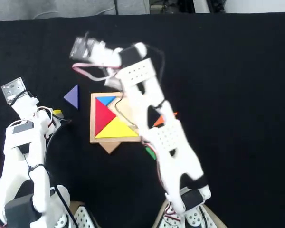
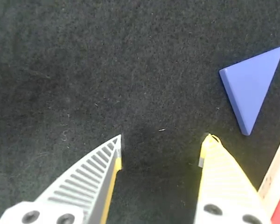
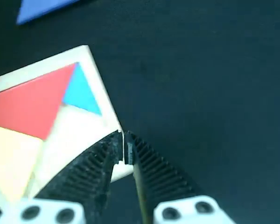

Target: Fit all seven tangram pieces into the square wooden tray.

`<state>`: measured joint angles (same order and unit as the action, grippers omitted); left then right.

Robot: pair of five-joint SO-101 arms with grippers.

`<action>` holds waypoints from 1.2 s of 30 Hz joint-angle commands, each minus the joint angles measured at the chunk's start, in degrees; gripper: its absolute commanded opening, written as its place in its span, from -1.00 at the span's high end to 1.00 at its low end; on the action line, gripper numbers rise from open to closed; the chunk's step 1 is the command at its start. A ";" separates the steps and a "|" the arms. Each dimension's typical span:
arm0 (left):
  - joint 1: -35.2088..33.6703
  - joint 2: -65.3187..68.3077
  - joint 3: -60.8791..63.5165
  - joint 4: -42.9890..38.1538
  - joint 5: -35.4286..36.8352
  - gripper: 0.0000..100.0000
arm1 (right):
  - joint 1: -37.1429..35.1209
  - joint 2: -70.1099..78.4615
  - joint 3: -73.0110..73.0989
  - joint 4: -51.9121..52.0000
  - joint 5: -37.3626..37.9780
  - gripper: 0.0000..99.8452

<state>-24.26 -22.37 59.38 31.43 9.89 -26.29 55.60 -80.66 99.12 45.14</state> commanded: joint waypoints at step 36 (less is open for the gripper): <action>0.48 -0.79 0.40 -1.23 -0.62 0.47 | 6.24 -85.58 121.10 -22.95 -24.18 0.81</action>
<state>-24.26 -22.37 60.18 31.08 9.89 -18.29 -32.48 39.96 76.35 24.57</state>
